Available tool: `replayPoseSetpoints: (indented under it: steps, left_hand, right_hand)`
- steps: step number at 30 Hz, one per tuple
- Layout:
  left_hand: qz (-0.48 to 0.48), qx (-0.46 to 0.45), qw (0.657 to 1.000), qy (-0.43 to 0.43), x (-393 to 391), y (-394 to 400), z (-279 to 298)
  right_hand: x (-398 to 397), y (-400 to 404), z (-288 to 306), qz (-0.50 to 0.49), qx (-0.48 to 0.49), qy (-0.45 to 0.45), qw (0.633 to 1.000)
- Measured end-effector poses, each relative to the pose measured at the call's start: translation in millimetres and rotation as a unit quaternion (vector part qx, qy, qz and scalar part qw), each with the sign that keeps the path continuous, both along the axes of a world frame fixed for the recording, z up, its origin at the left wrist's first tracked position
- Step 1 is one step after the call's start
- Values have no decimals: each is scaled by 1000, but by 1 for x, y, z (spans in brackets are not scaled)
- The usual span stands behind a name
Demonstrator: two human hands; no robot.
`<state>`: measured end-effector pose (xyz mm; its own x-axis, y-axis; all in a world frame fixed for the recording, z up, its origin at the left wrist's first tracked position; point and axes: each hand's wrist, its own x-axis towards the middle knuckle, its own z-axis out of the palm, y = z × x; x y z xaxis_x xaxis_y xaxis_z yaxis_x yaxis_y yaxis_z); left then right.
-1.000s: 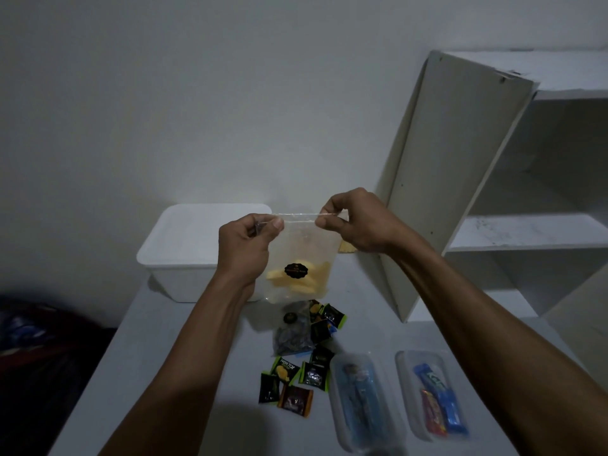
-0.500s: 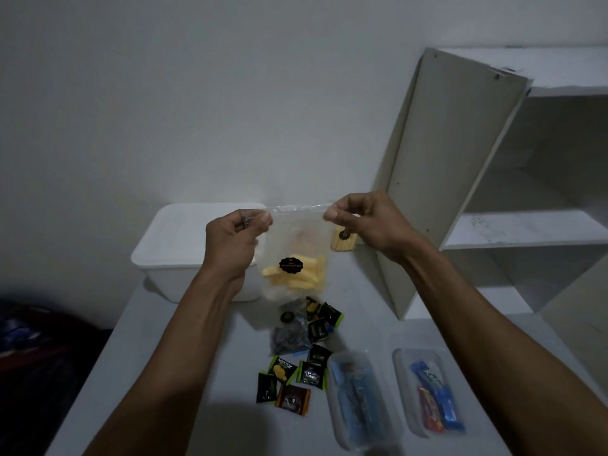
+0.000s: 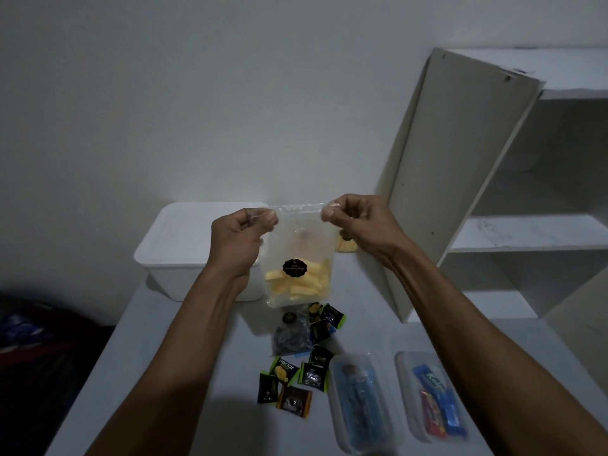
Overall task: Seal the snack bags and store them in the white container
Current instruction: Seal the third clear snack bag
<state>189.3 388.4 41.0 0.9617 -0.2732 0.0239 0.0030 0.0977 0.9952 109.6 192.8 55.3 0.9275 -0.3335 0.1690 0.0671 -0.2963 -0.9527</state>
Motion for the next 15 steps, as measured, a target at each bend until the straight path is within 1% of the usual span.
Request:
replayPoseSetpoints:
  steps: [3,6,8,10,13,15]
  left_hand:
    - [-13,10,1000,-6,-1,-4,0]
    - [1,5,1000,-8,-1,-5,-2]
    - [16,-3,1000,-12,2,-1,-4]
    - [18,6,999,-28,3,2,-5]
    - [19,1,998,-52,2,0,-6]
    - [13,15,997,-74,0,-3,-6]
  right_hand:
    - [3,1,3,25,-21,16,999]
    - [4,4,9,9,-51,6,999]
    - [2,0,8,-2,-49,-1,999]
    - [0,-3,7,2,-54,11,998]
    - [-2,-1,14,49,-78,58,994]
    - [0,2,23,76,-76,72,992]
